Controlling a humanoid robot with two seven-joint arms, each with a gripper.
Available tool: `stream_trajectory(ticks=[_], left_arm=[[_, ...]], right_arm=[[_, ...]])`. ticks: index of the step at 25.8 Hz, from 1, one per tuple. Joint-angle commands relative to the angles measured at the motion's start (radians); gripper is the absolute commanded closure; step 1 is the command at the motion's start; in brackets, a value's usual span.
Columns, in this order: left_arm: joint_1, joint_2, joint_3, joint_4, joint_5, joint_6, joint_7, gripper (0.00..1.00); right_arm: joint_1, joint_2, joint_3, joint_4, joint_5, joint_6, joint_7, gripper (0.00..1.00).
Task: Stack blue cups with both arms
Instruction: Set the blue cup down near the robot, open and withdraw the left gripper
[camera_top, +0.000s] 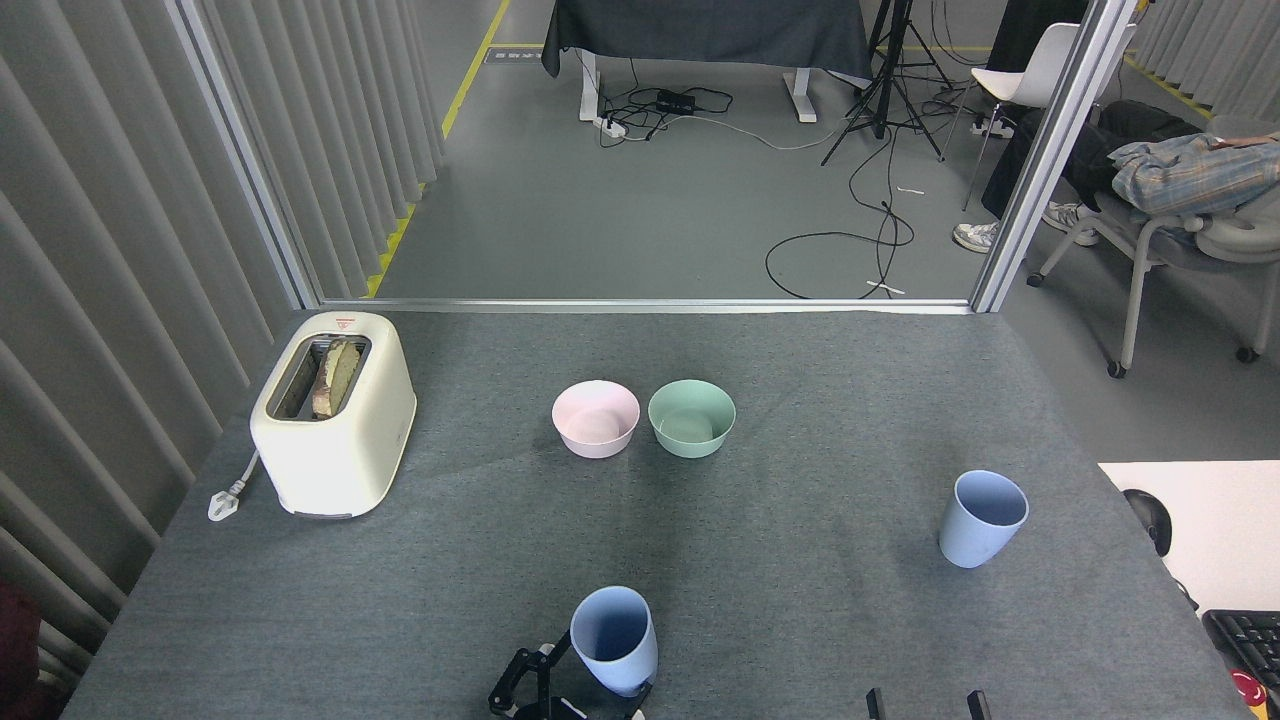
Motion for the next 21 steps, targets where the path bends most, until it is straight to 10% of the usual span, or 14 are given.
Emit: stream_trajectory(ticks=[1,14,21], left_arm=[[0.033,0.010,0.001,-0.029,0.002,-0.001,0.004,0.01],[0.055,0.046,0.051,-0.052,0.014,-0.001,0.005,0.01],[0.055,0.152,0.211,-0.052,0.242,-0.007,0.011,0.01]], right_arm=[[0.000,0.001,-0.001,0.000,0.000,0.000,0.000,0.00],[0.000,0.002,-0.001,0.000,-0.002,0.000,0.000,0.00],[-0.003,0.002,0.001,0.000,-0.002,0.000,0.000,0.00]])
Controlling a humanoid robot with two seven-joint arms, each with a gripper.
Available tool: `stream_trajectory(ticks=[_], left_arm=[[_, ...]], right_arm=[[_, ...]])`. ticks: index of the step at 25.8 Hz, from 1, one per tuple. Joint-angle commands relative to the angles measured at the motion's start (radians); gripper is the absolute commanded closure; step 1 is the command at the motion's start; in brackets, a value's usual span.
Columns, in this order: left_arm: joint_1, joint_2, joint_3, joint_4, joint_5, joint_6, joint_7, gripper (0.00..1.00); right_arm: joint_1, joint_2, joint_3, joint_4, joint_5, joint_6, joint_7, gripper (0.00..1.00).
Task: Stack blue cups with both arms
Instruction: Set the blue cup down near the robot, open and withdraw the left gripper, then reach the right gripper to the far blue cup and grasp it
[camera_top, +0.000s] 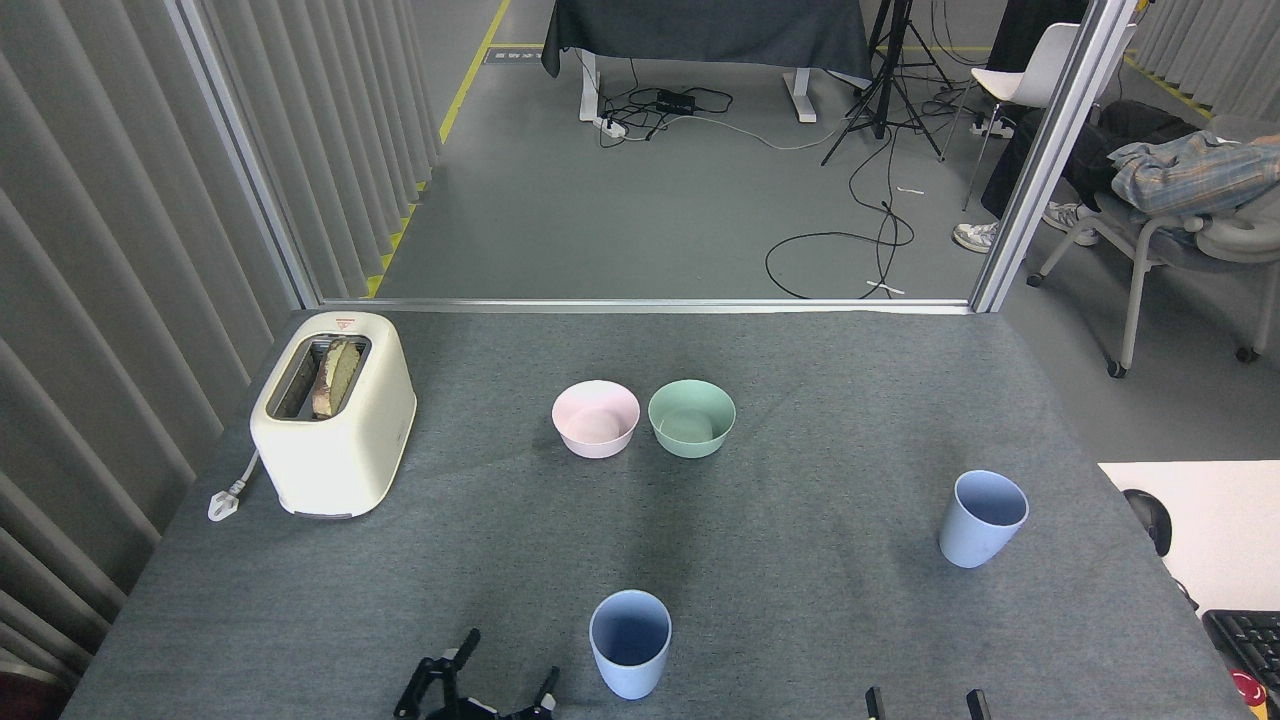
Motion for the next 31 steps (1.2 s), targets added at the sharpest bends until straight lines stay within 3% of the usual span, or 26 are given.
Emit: stream_trajectory(ticks=[1,6,10,16,20,23,28,31], left_arm=[[0.000,0.073,0.075,-0.001,0.148,-0.005,0.001,0.01],[-0.034,0.121,0.220,0.007,0.323,0.009,-0.004,0.01],[-0.064,0.152,0.236,0.032,0.336,0.009,-0.008,0.01],[-0.069,0.144,0.230,0.032,0.323,0.009,-0.013,0.01],[-0.067,0.144,0.229,0.032,0.321,0.001,-0.013,0.01],[-0.067,0.146,0.229,0.032,0.321,-0.003,-0.013,0.01],[-0.052,0.152,0.227,0.028,0.321,-0.010,-0.011,0.01],[-0.011,0.152,0.229,0.021,0.321,-0.036,-0.008,0.01]], right_arm=[[0.000,0.000,0.002,0.000,0.000,0.000,0.005,0.00],[-0.002,-0.001,-0.001,0.003,0.001,0.003,0.005,0.00],[-0.052,-0.008,-0.018,0.046,-0.002,0.012,0.007,0.00],[-0.098,-0.023,-0.147,0.132,-0.018,0.003,0.015,0.00],[-0.157,-0.078,-0.198,0.215,-0.064,0.009,0.018,0.00],[-0.224,-0.112,-0.198,0.279,-0.074,0.011,0.021,0.00],[-0.413,-0.167,-0.196,0.499,-0.072,0.012,0.021,0.00],[-0.474,-0.187,-0.190,0.566,-0.071,0.011,0.021,0.00]])
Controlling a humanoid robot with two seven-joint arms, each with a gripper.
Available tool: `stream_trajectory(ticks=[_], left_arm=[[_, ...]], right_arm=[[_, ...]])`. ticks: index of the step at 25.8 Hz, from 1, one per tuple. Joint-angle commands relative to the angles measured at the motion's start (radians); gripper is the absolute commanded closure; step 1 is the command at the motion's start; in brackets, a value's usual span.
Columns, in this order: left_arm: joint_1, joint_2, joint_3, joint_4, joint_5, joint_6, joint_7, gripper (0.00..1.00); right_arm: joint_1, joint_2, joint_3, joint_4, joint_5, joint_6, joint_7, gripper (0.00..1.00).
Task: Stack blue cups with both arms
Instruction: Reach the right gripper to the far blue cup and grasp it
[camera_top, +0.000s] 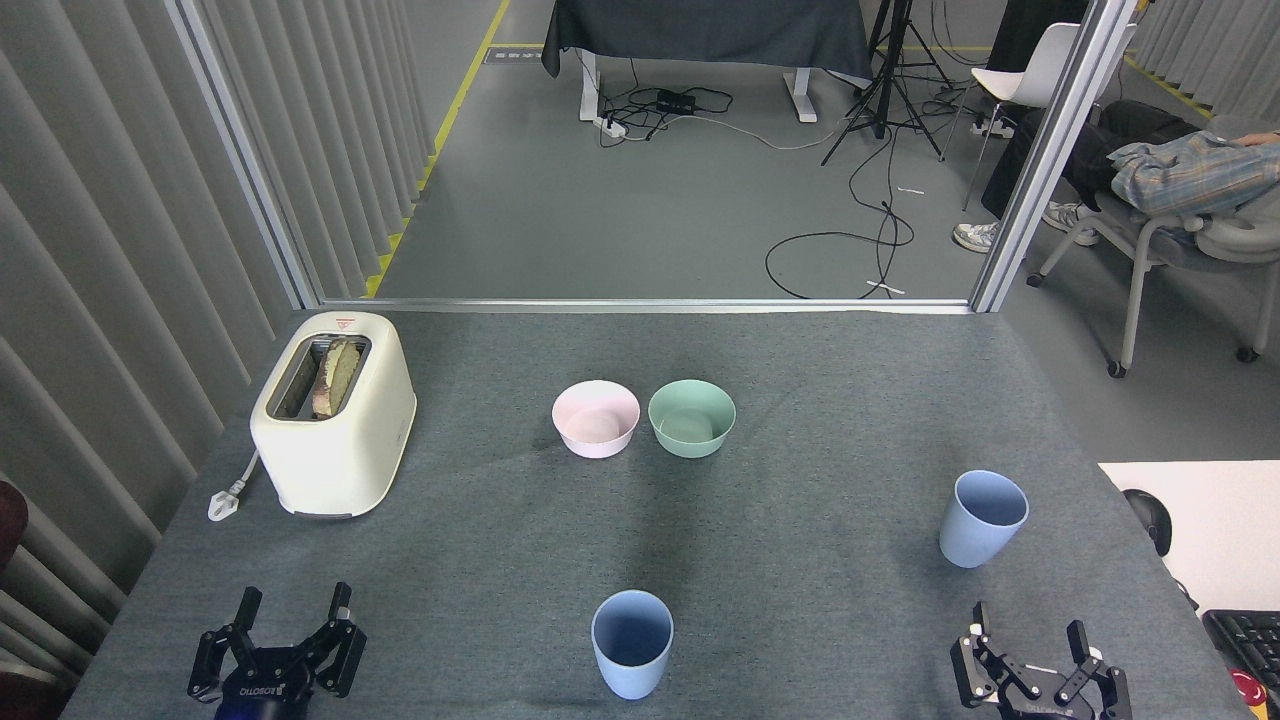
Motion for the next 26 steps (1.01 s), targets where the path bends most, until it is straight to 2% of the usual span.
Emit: stream_trajectory(ticks=[1,13,19,26], left_arm=[[0.049,0.001,0.001,-0.014,0.002,-0.022,0.007,0.01],[0.336,-0.030,0.013,-0.232,0.012,-0.023,0.030,0.01],[0.351,-0.030,0.042,-0.237,0.018,-0.023,0.051,0.01],[0.345,-0.030,0.042,-0.235,0.017,-0.023,0.053,0.01]], right_arm=[[-0.084,-0.022,0.008,0.087,0.001,-0.001,-0.001,0.00],[-0.245,-0.038,0.012,0.282,0.003,-0.001,-0.001,0.00],[-0.331,-0.056,0.015,0.403,0.009,0.001,-0.002,0.00],[-0.406,-0.070,0.083,0.498,0.007,0.019,-0.002,0.00]])
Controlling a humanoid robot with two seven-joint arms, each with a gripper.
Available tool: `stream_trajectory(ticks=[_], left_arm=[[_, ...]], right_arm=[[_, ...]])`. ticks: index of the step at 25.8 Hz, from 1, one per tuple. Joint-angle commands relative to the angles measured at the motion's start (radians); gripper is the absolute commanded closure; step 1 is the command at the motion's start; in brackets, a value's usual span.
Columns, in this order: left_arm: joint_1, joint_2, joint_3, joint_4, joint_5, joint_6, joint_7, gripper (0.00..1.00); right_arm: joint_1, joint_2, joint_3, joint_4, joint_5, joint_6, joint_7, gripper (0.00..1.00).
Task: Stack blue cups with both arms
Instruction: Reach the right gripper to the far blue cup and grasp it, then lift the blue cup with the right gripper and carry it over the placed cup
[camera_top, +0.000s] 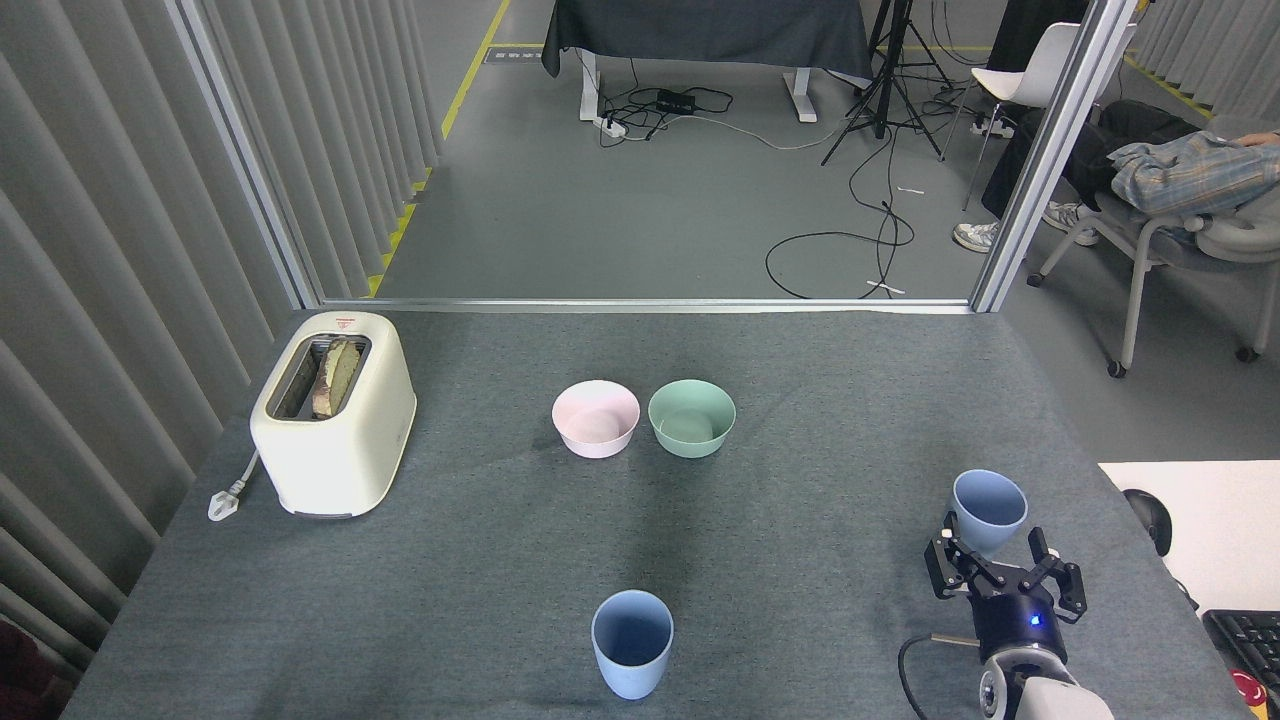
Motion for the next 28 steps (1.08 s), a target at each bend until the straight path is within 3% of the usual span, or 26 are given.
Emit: stream_trajectory(ticks=[1,11,14,16,21,23,25,28], left_arm=[[-0.003,-0.001,0.001,0.001,0.000,0.000,0.000,0.01],[-0.015,-0.001,0.001,0.023,-0.001,0.000,0.002,0.01],[-0.021,-0.002,0.001,0.027,-0.001,0.000,0.002,0.01],[-0.023,-0.002,0.001,0.030,-0.001,0.000,0.000,0.01],[-0.023,-0.002,0.001,0.029,-0.001,0.000,0.002,0.01],[-0.023,-0.002,0.001,0.027,-0.003,0.000,0.002,0.01],[-0.023,-0.002,0.001,0.026,-0.003,0.000,0.002,0.01],[-0.021,-0.004,0.001,0.026,-0.001,0.000,0.003,0.01]], right_arm=[[-0.043,-0.003,0.030,0.055,0.000,0.016,-0.001,0.00],[-0.090,-0.003,0.062,0.113,-0.002,0.035,0.000,0.00],[-0.090,-0.004,0.069,0.113,-0.002,0.035,0.000,0.19],[-0.090,-0.009,0.070,0.113,0.000,0.029,0.000,0.45],[-0.072,0.005,0.090,0.070,0.003,0.022,-0.013,0.46],[-0.017,0.005,0.153,-0.080,-0.003,0.003,-0.013,0.46],[0.114,0.003,0.193,-0.316,-0.008,-0.040,-0.009,0.46],[0.291,0.014,0.187,-0.694,-0.019,-0.207,0.016,0.45]])
